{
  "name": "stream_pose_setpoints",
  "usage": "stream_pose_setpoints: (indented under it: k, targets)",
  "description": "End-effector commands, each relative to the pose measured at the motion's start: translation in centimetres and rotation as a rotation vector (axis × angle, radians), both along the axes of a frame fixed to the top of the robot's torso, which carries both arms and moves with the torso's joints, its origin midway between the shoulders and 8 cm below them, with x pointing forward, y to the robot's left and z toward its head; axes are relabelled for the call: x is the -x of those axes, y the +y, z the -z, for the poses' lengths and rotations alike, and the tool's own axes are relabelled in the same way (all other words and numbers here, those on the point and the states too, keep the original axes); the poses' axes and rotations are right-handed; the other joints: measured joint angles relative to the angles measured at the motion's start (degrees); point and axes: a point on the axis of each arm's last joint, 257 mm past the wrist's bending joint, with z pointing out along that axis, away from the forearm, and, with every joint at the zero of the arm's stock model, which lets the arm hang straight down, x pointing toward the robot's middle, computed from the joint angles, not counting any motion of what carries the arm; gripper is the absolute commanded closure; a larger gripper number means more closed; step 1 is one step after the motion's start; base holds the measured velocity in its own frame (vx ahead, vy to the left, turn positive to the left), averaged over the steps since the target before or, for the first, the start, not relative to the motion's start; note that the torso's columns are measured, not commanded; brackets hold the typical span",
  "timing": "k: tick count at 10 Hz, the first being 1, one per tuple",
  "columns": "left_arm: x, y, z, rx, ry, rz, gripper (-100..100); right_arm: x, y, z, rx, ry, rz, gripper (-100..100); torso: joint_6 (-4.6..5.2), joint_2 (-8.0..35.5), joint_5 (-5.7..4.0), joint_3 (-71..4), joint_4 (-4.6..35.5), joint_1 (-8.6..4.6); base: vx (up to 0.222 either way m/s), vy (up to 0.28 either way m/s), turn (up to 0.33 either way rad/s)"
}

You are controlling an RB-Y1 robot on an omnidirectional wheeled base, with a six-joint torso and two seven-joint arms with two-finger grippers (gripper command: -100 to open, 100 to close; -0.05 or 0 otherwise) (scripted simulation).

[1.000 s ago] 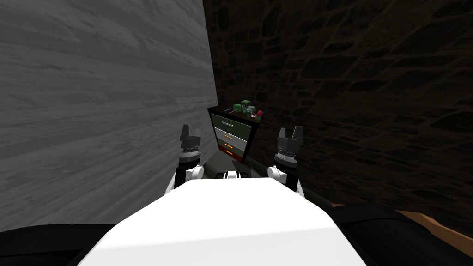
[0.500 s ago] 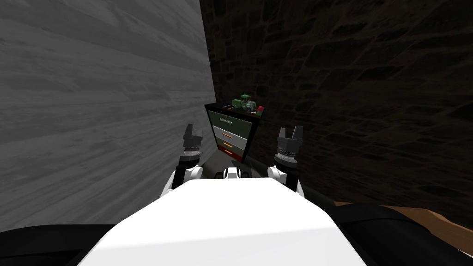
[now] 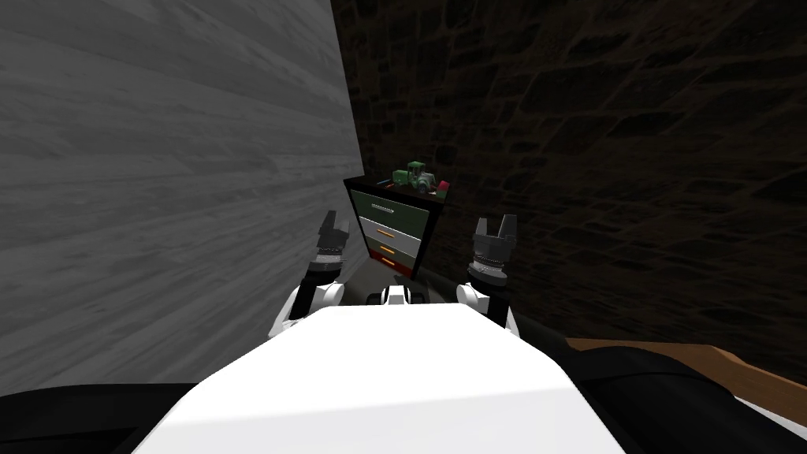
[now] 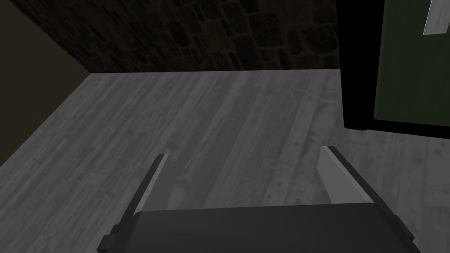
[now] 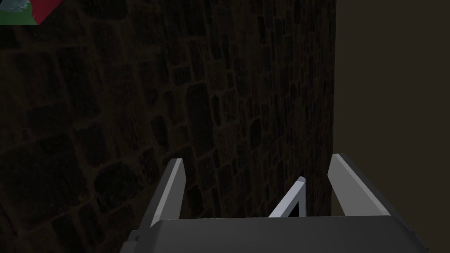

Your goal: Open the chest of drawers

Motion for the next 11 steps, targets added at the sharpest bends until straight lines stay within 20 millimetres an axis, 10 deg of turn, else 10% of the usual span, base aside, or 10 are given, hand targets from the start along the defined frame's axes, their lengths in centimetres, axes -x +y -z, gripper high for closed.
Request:
stream_pose_setpoints:
  k: [1, 11]
  targets:
    - [-0.7, -0.6, 0.6, -0.005, 0.055, 0.022, -100, 0.0, 0.0, 0.0, 0.0, 0.0, 0.0, 0, 0.0, 0.0, -0.01, 0.0, 0.0, -0.03, 0.066, 0.016, -0.065]
    - [-2.9, -2.7, 2.9, -0.027, 0.249, 0.082, -100, 0.0, 0.0, 0.0, 0.0, 0.0, 0.0, 0, 0.0, -0.1, 0.0, 0.0, 0.0, -0.01, 0.058, 0.023, -0.082]
